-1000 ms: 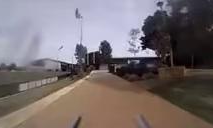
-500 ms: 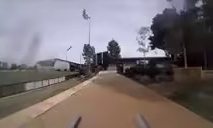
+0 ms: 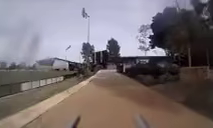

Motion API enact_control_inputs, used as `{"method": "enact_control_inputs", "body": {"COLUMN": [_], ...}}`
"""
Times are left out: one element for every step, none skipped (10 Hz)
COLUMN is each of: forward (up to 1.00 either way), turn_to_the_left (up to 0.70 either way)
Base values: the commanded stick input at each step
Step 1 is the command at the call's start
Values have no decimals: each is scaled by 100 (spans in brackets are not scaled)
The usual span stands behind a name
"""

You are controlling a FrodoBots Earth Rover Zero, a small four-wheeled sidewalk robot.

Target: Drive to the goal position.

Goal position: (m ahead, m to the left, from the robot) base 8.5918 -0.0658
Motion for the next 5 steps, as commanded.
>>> {"method": "enact_control_inputs", "body": {"forward": [100,100,100,100,100], "turn_to_the_left": [0,0,0,0,0]}}
